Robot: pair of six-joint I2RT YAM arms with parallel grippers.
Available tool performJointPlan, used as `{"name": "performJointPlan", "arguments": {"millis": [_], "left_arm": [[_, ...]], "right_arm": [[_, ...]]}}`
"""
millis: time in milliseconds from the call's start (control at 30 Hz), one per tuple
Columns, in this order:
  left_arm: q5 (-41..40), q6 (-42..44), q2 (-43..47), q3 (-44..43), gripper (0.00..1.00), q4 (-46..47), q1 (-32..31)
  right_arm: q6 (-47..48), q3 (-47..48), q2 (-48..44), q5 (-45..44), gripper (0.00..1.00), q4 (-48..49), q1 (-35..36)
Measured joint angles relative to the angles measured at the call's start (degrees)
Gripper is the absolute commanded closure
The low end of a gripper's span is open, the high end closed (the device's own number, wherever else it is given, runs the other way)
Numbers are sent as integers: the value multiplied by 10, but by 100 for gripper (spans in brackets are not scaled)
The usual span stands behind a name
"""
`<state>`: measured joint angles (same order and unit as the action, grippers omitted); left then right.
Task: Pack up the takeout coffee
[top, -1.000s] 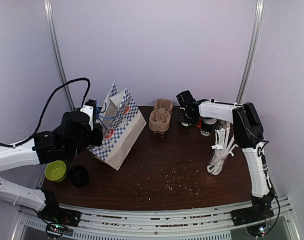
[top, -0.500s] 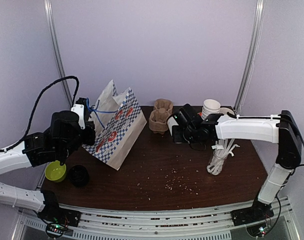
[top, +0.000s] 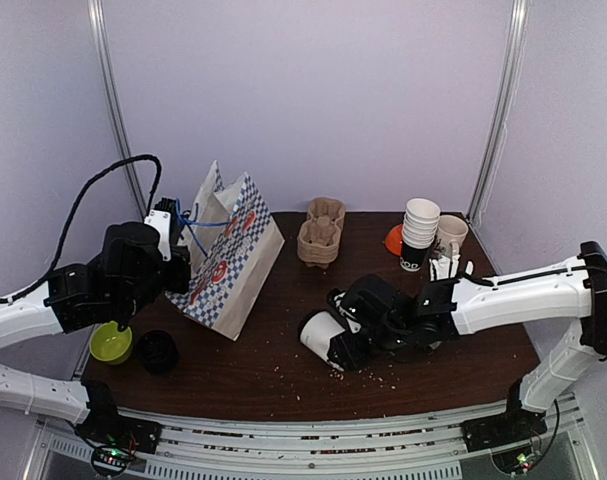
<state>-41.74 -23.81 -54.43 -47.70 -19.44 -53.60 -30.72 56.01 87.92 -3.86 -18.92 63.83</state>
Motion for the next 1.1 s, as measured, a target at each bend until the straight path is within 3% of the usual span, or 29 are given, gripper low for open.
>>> {"name": "performJointPlan", "arguments": {"millis": [167,333,467,967,1100], "left_arm": [[11,-6,0,0,100,-4,0],[20,-10,0,0,100,-5,0],[24,-10,0,0,100,-8,0],[35,-12,2,0,100,-17,0],[35,-12,2,-1,100,-18,0]], "right_arm": [[38,12,40,28,33,-35,8],[64,39,62,48,12,-66,8],[83,61,72,55,4,-95,10],[128,154,169,34,0,-155,10],[128,158,182,14,7,-155,6]]}}
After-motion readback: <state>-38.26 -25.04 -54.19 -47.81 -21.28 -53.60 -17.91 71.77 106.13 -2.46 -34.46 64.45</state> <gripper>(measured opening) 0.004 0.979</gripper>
